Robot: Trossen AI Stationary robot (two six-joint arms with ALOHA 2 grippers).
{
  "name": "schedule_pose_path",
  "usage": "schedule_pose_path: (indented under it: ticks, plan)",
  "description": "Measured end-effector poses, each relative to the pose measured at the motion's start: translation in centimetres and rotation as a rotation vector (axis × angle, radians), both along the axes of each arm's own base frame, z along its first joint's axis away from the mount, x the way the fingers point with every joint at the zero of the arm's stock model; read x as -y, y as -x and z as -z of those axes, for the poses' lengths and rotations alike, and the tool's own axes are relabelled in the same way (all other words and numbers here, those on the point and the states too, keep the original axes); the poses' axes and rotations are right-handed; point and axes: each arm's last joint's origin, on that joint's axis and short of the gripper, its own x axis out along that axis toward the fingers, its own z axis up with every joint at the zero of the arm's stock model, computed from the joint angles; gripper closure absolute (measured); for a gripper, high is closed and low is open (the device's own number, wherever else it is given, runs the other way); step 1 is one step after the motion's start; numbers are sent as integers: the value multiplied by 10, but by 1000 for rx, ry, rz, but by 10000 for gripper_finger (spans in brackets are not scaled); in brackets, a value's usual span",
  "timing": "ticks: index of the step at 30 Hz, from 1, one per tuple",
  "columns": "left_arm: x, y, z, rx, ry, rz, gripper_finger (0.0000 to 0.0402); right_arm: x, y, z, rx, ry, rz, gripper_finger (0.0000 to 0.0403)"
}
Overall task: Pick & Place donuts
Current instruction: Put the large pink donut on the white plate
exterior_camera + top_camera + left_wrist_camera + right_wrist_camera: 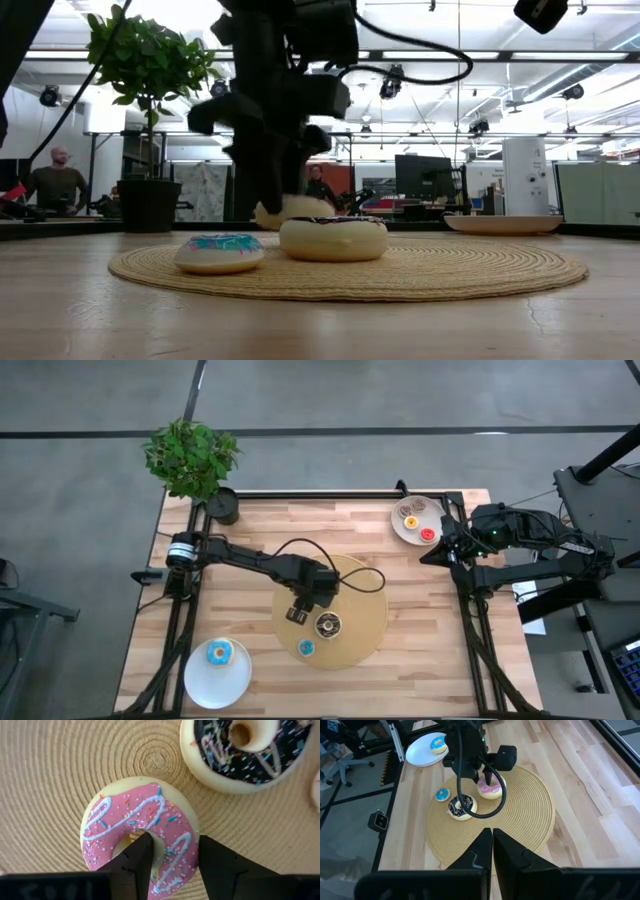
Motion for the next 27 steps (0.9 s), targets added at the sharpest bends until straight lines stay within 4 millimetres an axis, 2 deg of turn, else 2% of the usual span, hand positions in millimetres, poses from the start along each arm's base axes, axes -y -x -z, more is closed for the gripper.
schedule_pose_path:
  ticks: [8, 13, 19, 27]
  plan:
    - [5, -6, -41, -8, -1, 15, 280, 0, 0, 0, 0, 0, 0, 394]
    - [12, -1, -63, -48, -1, 29, 280, 0, 0, 0, 0, 0, 0, 394]
    - [30, 6, -75, -89, 12, 34, 280, 0, 0, 0, 0, 0, 0, 394]
    - [61, 24, -79, -201, 12, 4, 280, 0, 0, 0, -1, 0, 0, 394]
